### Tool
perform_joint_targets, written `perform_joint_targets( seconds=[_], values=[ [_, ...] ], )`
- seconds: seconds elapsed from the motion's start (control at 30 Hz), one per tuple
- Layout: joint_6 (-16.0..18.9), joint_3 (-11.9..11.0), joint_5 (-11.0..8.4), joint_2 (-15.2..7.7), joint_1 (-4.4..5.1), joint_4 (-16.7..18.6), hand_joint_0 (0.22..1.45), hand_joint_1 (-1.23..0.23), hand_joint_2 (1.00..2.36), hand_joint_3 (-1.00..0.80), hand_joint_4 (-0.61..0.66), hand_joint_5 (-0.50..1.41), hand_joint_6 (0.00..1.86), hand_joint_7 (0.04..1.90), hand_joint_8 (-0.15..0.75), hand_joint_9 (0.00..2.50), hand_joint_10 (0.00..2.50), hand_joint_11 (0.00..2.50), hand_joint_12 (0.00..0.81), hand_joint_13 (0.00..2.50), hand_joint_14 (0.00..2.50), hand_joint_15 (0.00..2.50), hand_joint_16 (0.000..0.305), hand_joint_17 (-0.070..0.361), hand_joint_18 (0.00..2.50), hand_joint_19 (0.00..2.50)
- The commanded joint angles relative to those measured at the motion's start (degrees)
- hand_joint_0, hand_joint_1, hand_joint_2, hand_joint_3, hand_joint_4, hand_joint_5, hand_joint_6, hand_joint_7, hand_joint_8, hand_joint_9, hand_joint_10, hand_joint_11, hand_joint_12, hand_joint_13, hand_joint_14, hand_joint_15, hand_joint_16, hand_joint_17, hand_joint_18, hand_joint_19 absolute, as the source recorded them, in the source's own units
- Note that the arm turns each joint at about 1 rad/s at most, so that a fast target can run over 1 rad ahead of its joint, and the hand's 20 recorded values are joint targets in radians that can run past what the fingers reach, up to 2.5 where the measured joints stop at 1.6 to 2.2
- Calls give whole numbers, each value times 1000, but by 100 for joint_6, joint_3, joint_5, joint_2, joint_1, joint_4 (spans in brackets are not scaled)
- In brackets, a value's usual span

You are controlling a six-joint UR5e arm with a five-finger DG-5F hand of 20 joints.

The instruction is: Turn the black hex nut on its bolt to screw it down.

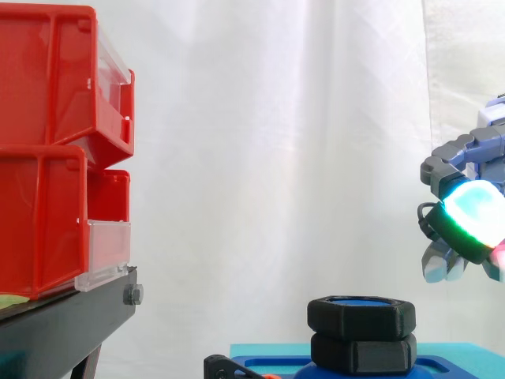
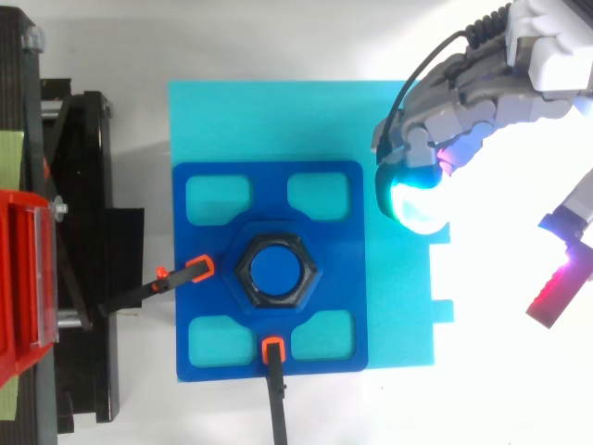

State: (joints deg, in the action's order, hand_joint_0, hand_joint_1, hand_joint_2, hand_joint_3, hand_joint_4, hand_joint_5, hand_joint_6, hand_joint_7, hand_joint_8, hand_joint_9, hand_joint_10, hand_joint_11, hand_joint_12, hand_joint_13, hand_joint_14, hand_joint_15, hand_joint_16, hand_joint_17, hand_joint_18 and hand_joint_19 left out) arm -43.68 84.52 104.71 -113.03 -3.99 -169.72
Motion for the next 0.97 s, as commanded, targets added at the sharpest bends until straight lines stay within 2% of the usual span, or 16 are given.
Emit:
perform_joint_targets(
  seconds=[0.0,0.93],
  values=[
    [0,3,-3,0,-6,0,454,-532,1000,-500,208,-83,500,1367,288,717,11,269,352,507,4,106,57,129,453,344],
    [0,3,-3,0,3,0,461,-523,1000,-500,192,-91,501,1306,280,647,8,182,356,491,5,115,57,128,438,355]
  ],
)
